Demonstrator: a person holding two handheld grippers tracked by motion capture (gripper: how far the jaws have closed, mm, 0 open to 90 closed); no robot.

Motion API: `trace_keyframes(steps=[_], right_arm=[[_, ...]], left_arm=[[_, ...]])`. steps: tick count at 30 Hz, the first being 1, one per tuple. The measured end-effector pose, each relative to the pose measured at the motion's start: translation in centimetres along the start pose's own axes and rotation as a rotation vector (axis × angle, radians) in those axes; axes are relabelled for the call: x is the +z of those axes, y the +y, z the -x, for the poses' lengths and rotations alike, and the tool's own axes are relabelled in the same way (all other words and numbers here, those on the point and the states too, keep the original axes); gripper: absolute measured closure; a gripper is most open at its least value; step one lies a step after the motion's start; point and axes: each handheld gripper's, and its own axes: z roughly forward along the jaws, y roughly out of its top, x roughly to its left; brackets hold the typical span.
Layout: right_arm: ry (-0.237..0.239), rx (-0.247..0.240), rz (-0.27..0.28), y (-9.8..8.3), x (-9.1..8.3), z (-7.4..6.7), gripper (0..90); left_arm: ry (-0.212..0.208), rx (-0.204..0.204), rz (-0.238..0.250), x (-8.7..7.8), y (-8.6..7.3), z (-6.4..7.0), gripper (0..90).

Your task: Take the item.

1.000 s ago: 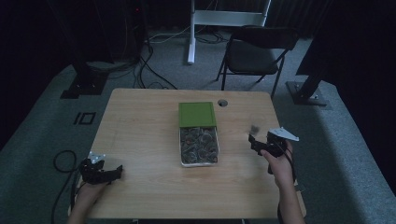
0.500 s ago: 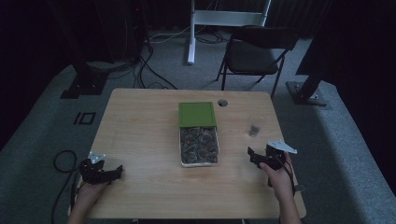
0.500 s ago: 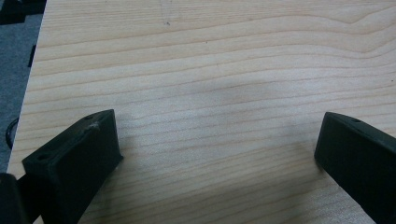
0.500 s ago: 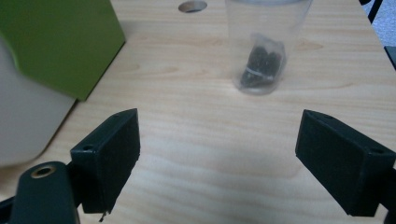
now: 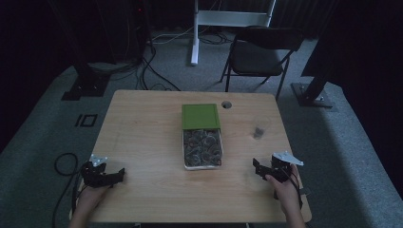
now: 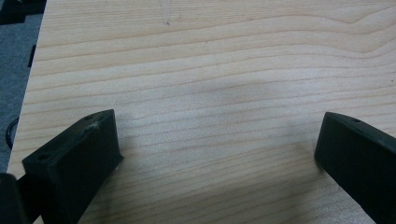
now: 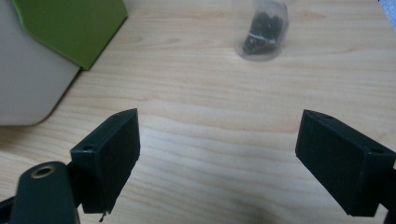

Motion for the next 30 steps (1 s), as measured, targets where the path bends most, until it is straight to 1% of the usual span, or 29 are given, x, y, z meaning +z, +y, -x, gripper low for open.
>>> trace_keyframes(steps=[4, 7, 11, 12, 15, 16, 19, 20, 23, 26, 29, 30], right_arm=[[-0.003, -0.001, -0.024, -0.7, -0.1, 0.2, 14.0], [-0.010, -0.003, -0.028, -1.0, -0.2, 0.3, 14.0], [-0.004, -0.005, -0.047, -1.6, -0.3, 0.3, 14.0], [-0.005, -0.011, -0.051, -1.7, -0.3, 0.3, 14.0], [-0.019, -0.057, -0.069, -2.1, -0.4, 0.2, 14.0], [-0.022, -0.062, -0.075, -2.1, -0.4, 0.3, 14.0], [-0.021, -0.054, -0.077, -2.4, -0.4, 0.4, 14.0], [-0.024, -0.067, -0.085, -2.5, -0.5, 0.5, 14.0], [-0.026, -0.079, -0.102, -2.7, -0.5, 0.7, 14.0], [-0.026, -0.076, -0.110, -3.0, -0.5, 0.8, 14.0], [-0.018, -0.061, -0.121, -3.1, -0.6, 0.9, 14.0], [-0.017, -0.069, -0.126, -3.2, -0.7, 0.9, 14.0]], left_arm=[[0.000, 0.000, 0.000, 0.0, 0.0, 0.0, 0.5], [0.000, 0.000, 0.000, 0.0, 0.0, 0.0, 0.5], [0.000, 0.000, 0.000, 0.0, 0.0, 0.0, 0.5], [0.000, 0.000, 0.000, 0.0, 0.0, 0.0, 0.5], [0.000, 0.000, 0.000, 0.0, 0.0, 0.0, 0.5], [0.000, 0.000, 0.000, 0.0, 0.0, 0.0, 0.5], [0.000, 0.000, 0.000, 0.0, 0.0, 0.0, 0.5], [0.000, 0.000, 0.000, 0.0, 0.0, 0.0, 0.5], [0.000, 0.000, 0.000, 0.0, 0.0, 0.0, 0.5], [0.000, 0.000, 0.000, 0.0, 0.0, 0.0, 0.5], [0.000, 0.000, 0.000, 0.0, 0.0, 0.0, 0.5], [0.000, 0.000, 0.000, 0.0, 0.0, 0.0, 0.5]])
